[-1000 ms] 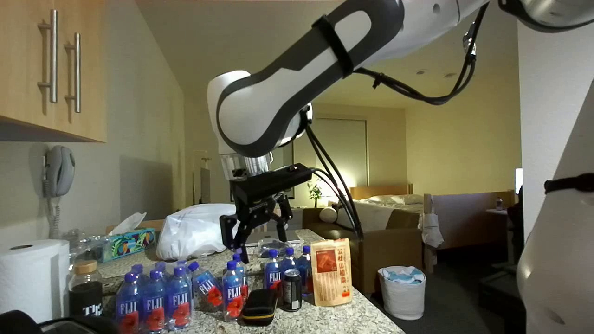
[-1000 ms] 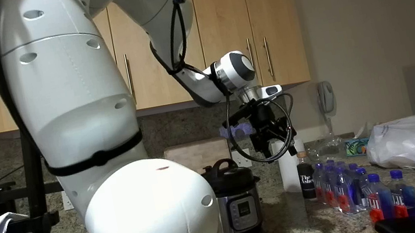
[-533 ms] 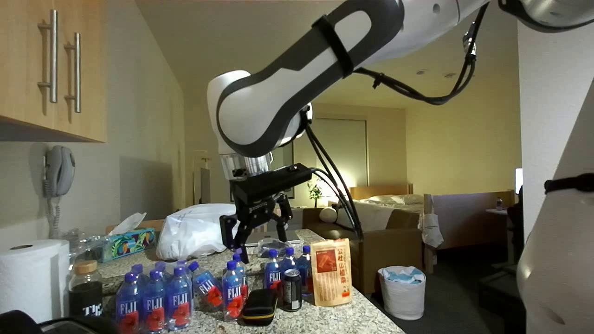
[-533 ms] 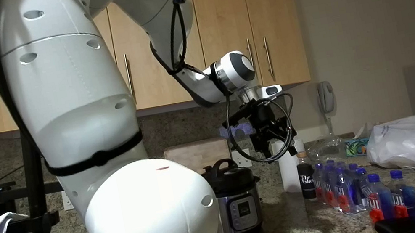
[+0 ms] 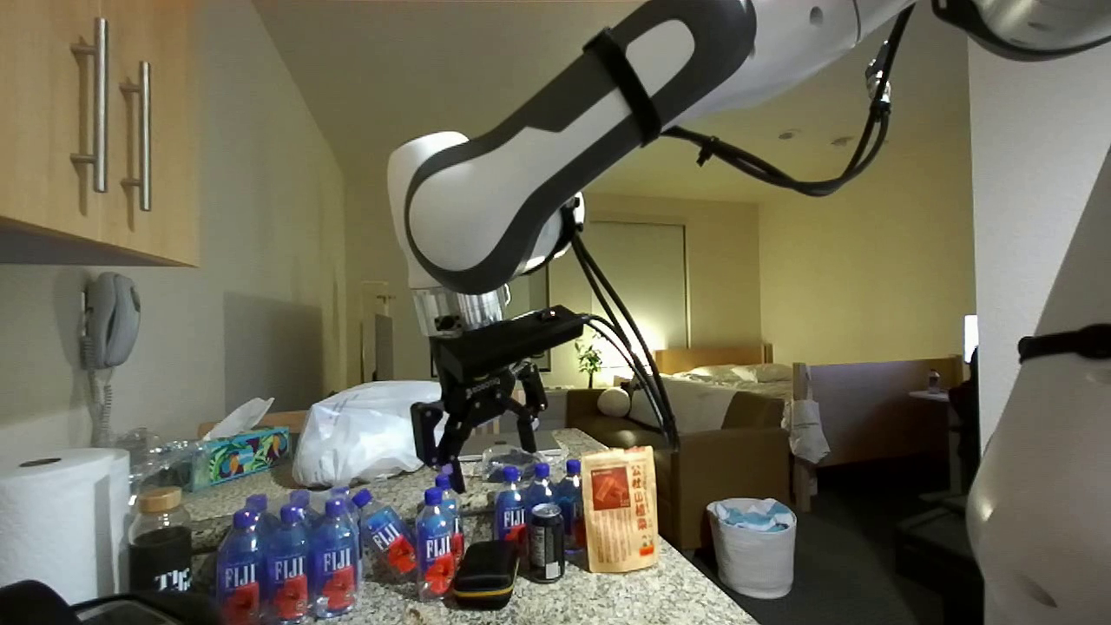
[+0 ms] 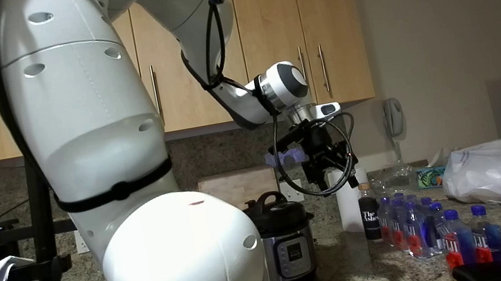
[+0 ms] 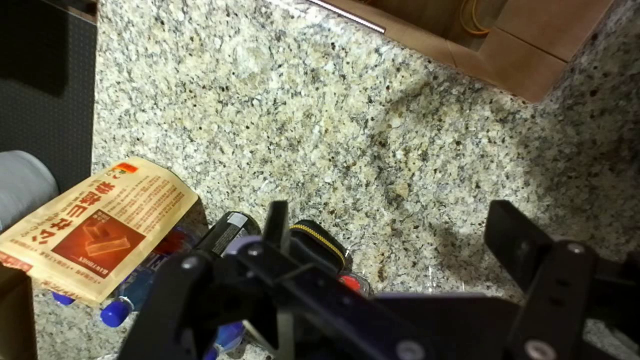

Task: Remove the lid from the cooker

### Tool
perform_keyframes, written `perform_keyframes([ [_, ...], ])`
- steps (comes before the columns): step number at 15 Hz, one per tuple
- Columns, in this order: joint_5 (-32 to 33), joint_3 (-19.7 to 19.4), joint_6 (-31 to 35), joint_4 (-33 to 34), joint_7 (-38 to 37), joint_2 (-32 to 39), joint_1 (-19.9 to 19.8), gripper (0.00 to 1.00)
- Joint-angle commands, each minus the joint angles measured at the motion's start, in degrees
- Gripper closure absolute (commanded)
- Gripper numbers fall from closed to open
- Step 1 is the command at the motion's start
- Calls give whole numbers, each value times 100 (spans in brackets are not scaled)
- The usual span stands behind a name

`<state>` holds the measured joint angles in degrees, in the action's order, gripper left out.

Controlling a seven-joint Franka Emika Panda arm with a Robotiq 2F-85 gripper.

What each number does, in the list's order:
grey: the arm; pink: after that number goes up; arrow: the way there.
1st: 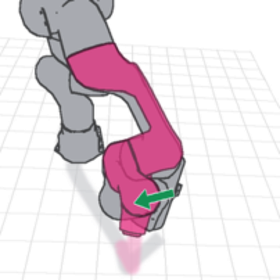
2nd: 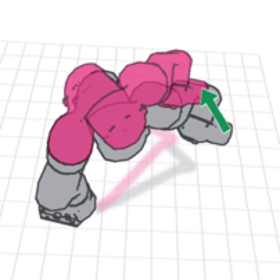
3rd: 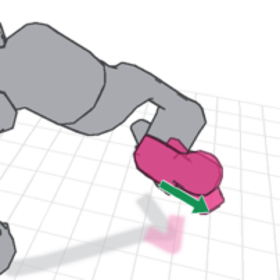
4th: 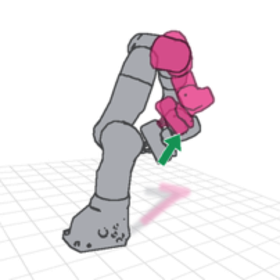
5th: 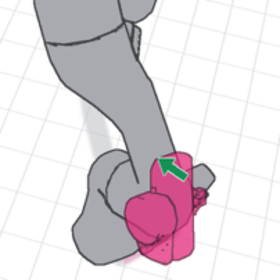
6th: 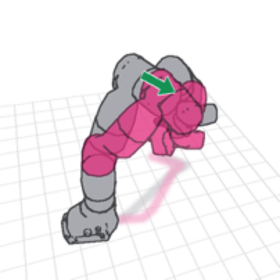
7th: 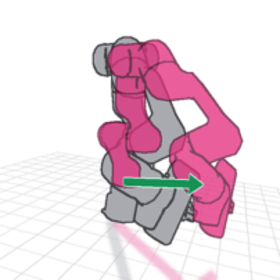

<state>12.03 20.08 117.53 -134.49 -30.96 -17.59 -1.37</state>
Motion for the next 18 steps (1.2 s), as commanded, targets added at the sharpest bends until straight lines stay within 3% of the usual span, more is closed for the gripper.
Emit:
perform_keyframes([
  [1,26,-235,12,8,-36,24,249,0],
  [7,-379,-566,997,-150,493,-27,614,0],
  [11,-1321,-852,2036,-320,1369,-43,984,0],
  [12,-1280,-1739,1834,352,2011,226,1368,0],
  [13,-1424,-1992,1951,415,2322,245,1587,0],
  [15,-1771,-2858,1874,849,3106,291,2204,0],
  [18,-2466,-4275,1110,1798,4422,380,3200,0],
])
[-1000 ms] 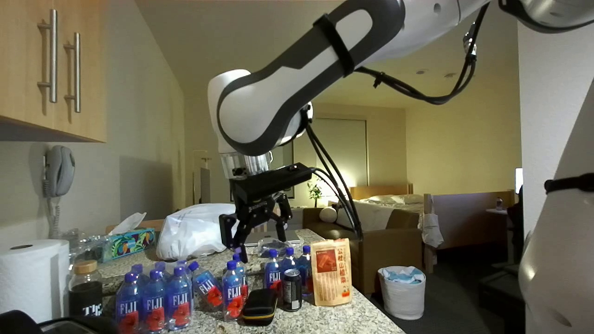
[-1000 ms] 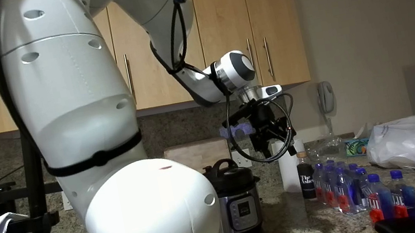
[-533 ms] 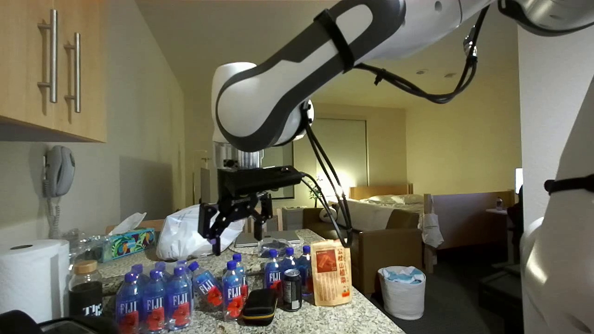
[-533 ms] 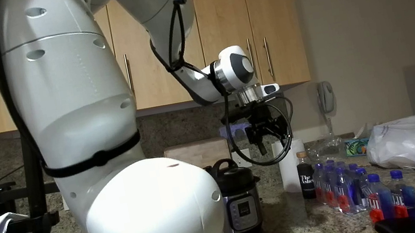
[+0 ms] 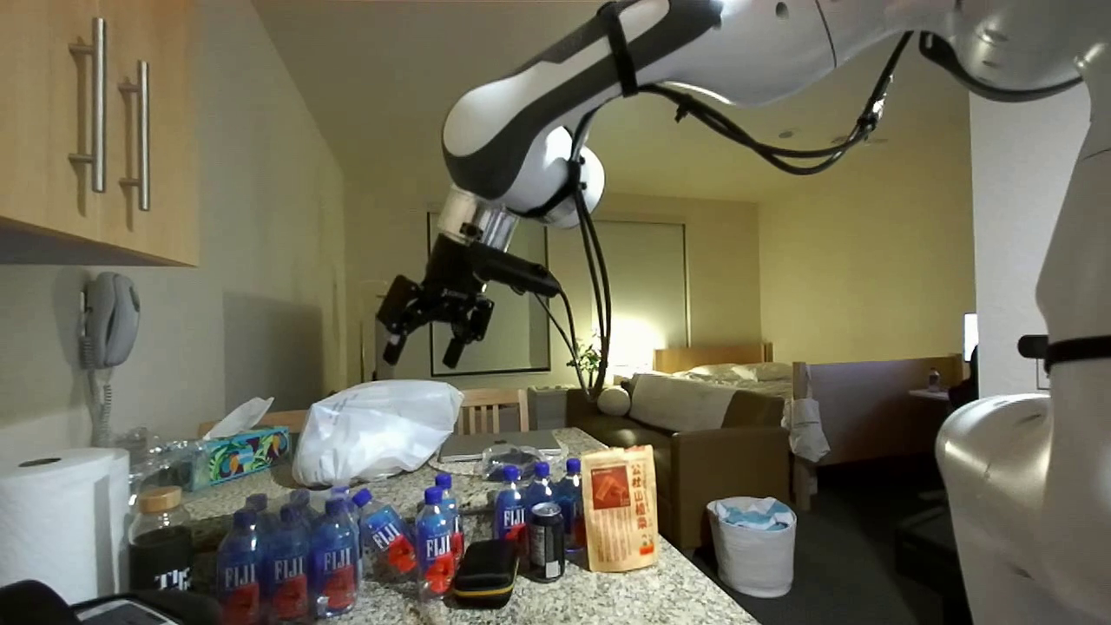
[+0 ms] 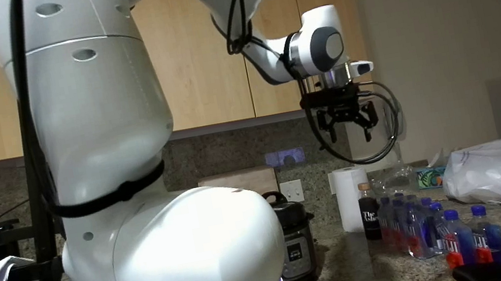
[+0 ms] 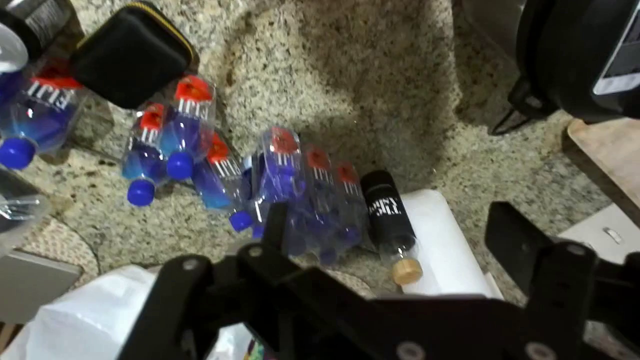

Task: Remove the lid from the cooker

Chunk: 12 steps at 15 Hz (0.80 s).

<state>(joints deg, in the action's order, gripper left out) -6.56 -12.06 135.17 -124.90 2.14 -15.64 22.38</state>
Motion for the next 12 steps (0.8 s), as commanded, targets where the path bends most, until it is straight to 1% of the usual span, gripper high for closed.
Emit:
perform_keyframes([
  [1,-854,-1465,-1080,1198,1545,232,1058,0],
  [2,-739,-152,-577,610,1025,141,-194,0],
  [3,-855,-230,-758,805,1168,167,-220,0],
  [5,-807,82,-748,757,1117,146,-585,0],
  [7,-783,275,-720,693,1090,169,-648,0],
  [10,-777,293,-710,692,1085,211,-653,0],
  [11,-721,365,-729,703,1046,262,-721,0],
  [12,-822,446,-732,703,1122,352,-808,0],
])
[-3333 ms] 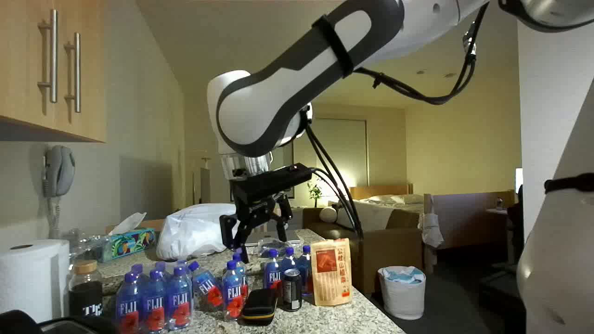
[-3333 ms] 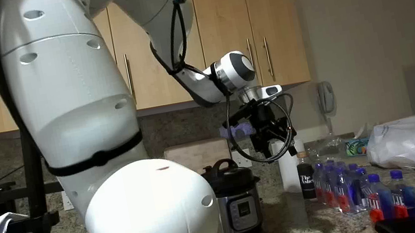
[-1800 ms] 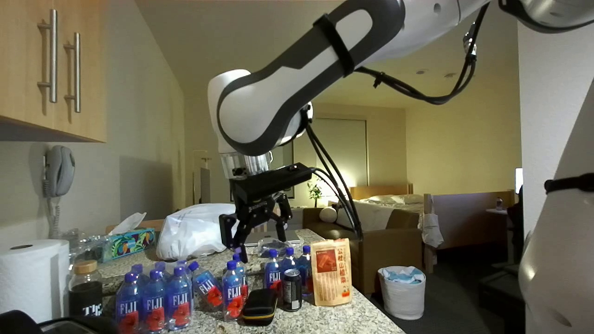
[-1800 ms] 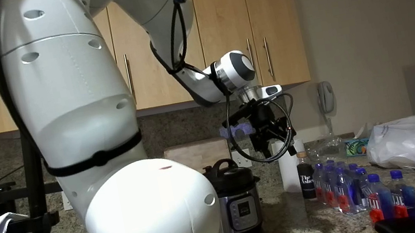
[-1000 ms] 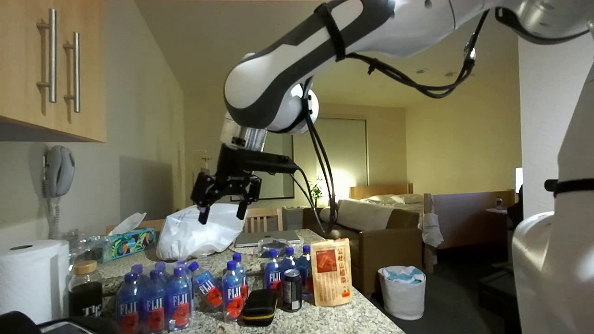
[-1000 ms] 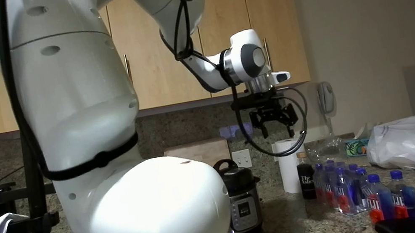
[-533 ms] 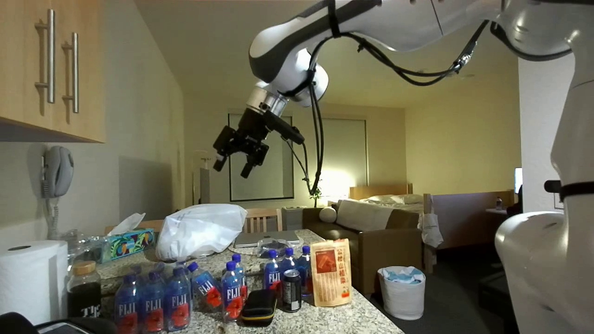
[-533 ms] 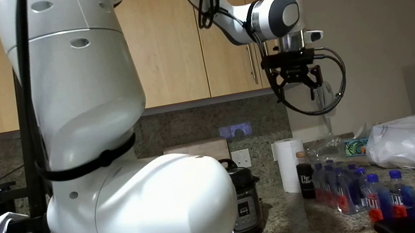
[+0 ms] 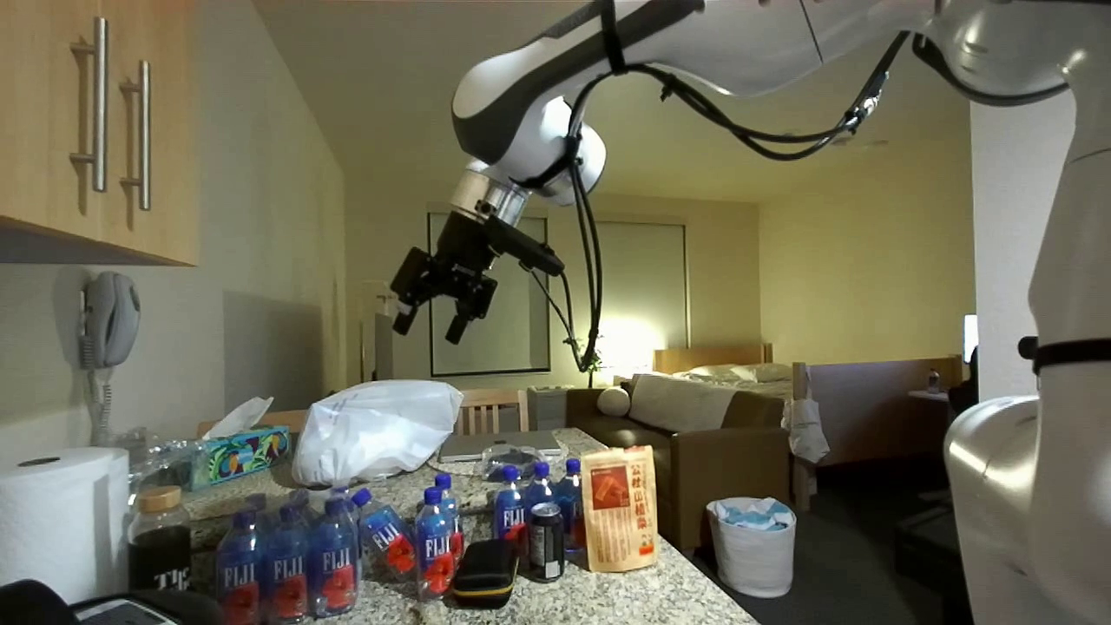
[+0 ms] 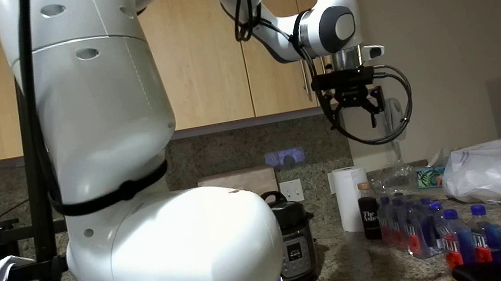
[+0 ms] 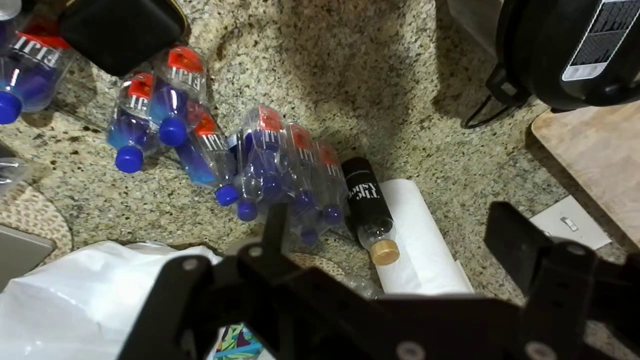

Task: Remove the lid from the cooker

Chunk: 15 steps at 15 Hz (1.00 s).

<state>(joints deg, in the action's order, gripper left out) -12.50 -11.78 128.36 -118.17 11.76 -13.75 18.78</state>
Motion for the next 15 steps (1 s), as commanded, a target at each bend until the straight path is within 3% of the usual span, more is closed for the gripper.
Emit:
perform_keyframes([
  [1,-365,502,-46,16,250,240,-508,0],
  [5,-1255,791,-72,-11,892,664,-524,0],
  [15,-3948,1616,-716,492,3577,1725,-706,0],
])
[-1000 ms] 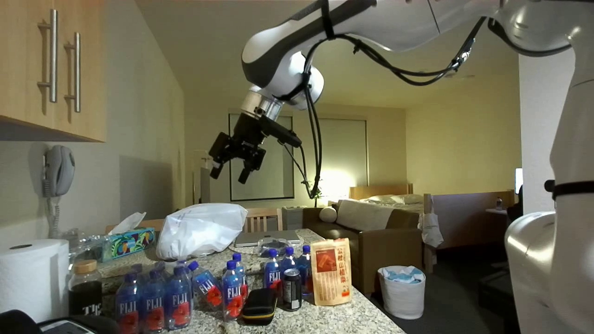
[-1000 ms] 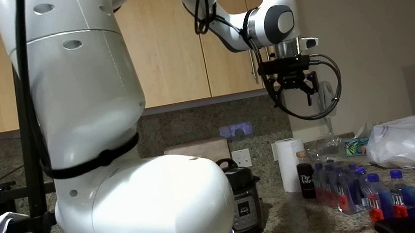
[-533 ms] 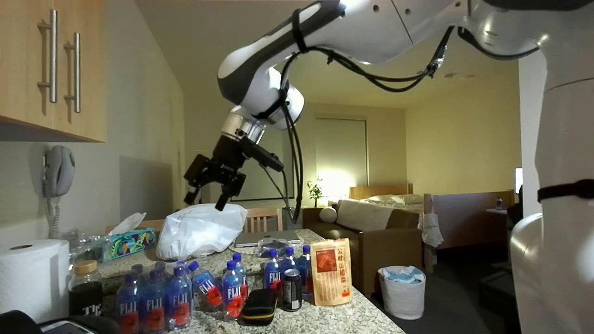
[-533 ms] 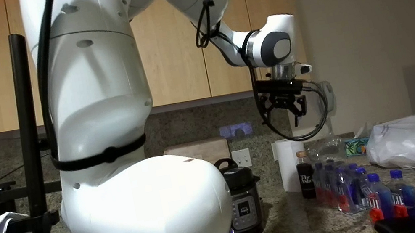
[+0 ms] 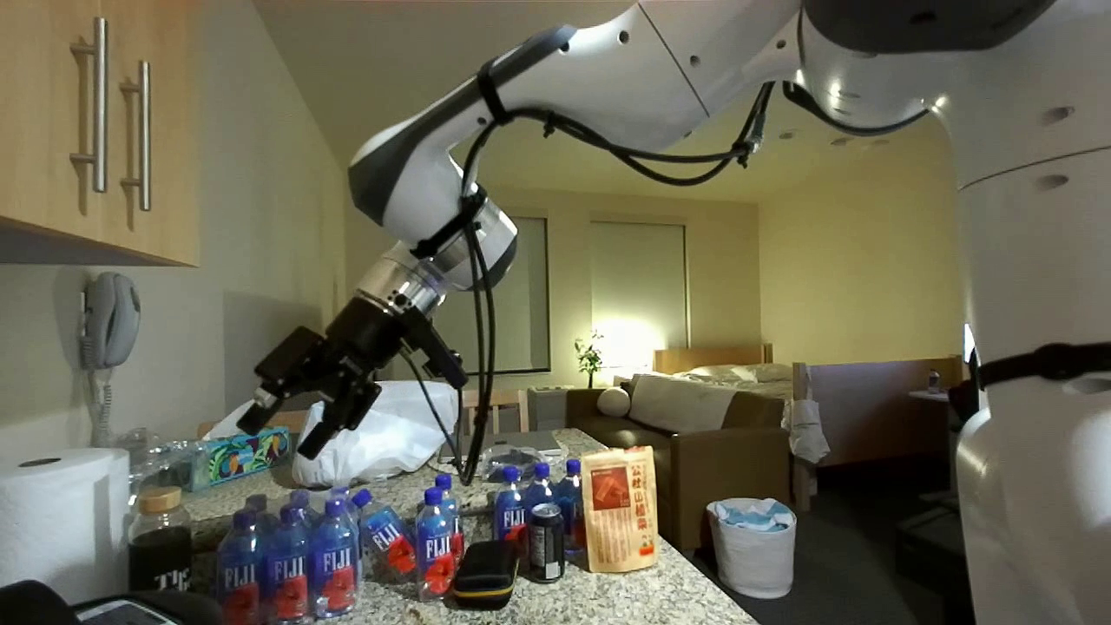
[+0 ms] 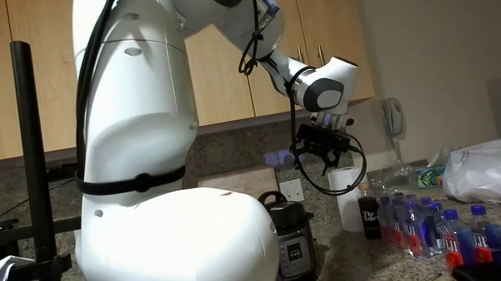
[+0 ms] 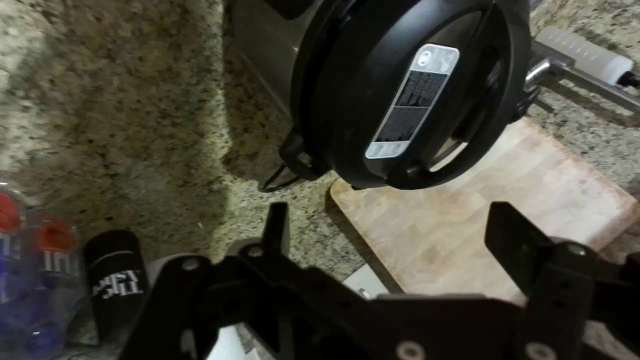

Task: Remove the lid from the cooker

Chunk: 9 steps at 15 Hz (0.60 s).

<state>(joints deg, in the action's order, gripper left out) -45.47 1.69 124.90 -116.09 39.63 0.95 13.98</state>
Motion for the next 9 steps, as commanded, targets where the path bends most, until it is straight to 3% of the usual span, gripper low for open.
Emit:
perform_keyframes([
  [1,-688,336,-548,388,846,365,-256,0],
  [2,-401,366,-243,160,435,162,-266,0],
  [9,-388,485,-271,360,491,441,-242,0],
])
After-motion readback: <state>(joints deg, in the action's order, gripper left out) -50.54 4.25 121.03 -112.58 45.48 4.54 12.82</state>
